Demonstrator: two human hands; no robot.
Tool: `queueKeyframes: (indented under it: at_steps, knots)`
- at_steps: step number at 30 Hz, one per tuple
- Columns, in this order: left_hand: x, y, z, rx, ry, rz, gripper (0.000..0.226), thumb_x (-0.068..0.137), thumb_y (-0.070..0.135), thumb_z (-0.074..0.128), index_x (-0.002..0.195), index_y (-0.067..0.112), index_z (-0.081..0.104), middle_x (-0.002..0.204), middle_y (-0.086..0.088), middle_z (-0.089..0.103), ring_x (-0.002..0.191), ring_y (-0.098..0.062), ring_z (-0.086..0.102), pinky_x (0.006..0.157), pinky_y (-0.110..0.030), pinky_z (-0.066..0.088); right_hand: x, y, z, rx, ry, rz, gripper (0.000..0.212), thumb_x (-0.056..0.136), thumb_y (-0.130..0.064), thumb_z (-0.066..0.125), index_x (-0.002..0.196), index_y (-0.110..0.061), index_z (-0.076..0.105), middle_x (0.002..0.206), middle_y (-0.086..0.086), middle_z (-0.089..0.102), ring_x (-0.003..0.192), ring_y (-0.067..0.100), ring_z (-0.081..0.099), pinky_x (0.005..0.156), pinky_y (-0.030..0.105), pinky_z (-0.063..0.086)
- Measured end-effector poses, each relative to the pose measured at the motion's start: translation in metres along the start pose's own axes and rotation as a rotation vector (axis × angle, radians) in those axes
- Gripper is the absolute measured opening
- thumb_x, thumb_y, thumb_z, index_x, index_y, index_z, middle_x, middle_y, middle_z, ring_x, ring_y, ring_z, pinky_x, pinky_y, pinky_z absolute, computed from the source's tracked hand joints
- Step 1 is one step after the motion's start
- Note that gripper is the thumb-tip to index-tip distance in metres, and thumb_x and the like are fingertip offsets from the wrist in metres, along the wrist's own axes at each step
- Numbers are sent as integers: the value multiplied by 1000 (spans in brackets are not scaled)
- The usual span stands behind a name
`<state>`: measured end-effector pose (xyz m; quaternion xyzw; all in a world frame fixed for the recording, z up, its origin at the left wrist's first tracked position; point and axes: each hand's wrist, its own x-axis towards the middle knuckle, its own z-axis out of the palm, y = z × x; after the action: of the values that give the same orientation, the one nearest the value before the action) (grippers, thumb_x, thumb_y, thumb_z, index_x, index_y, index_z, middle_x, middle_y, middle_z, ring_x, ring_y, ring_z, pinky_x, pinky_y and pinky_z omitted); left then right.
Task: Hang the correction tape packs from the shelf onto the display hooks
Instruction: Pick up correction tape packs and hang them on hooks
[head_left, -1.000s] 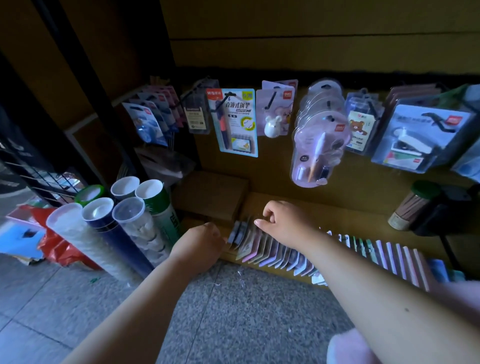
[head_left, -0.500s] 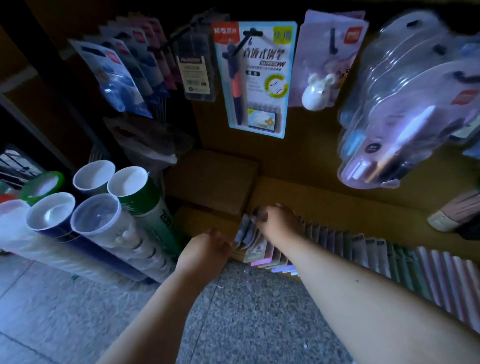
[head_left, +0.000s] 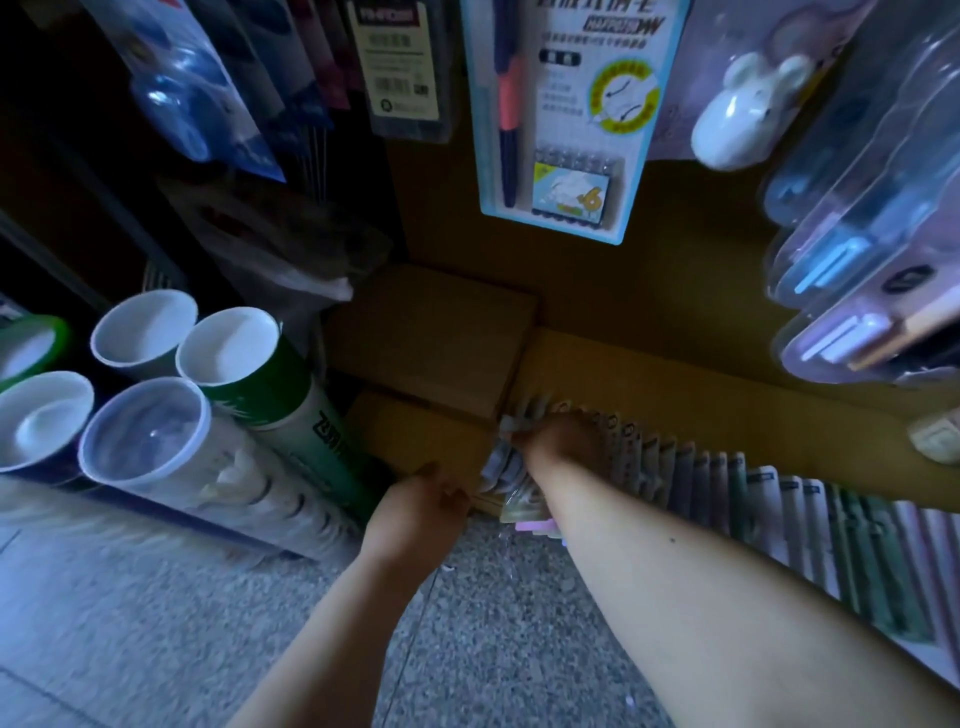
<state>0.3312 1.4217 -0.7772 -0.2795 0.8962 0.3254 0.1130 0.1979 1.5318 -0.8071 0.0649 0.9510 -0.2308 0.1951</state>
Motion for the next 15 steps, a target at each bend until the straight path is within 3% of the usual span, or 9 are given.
queueKeyframes:
  at_steps: [8, 10, 12, 13, 15]
  knots:
    - [0, -5, 1, -1, -6, -16, 22, 96, 26, 51, 110, 13, 62, 97, -13, 72, 88, -33, 64, 72, -37, 52, -5, -6, -7, -78, -39, 18, 34, 91, -33, 55, 108, -7, 68, 117, 13, 66, 107, 29, 63, 80, 32, 49]
    - [-1, -6, -2, 27, 12, -30, 28, 97, 24, 47, 116, 9, 61, 107, -16, 70, 94, -32, 64, 75, -36, 53, -10, -3, -16, -44, -55, 39, 34, 88, -35, 58, 105, -7, 67, 112, 14, 67, 103, 30, 65, 78, 31, 50]
    - [-3, -2, -3, 72, 5, -13, 44, 99, 25, 30, 131, 5, 54, 129, -17, 60, 108, -25, 60, 87, -31, 51, -17, 2, -27, 103, -106, 63, 31, 82, -35, 68, 95, -8, 70, 99, 12, 70, 90, 28, 67, 76, 31, 54]
    - [-5, 1, -4, -24, 25, -37, 49, 100, 28, 26, 135, 5, 52, 132, -17, 58, 106, -21, 59, 91, -30, 49, -21, 5, -32, 209, -143, 55, 25, 80, -32, 71, 87, -9, 70, 92, 11, 70, 82, 25, 67, 72, 29, 53]
    - [-7, 11, -4, -154, 20, -98, 44, 103, 33, 38, 136, 6, 51, 127, -16, 60, 96, -20, 59, 91, -34, 48, -36, 9, -44, 403, -233, 38, 14, 80, -22, 75, 80, -11, 66, 84, 9, 68, 69, 20, 62, 60, 23, 46]
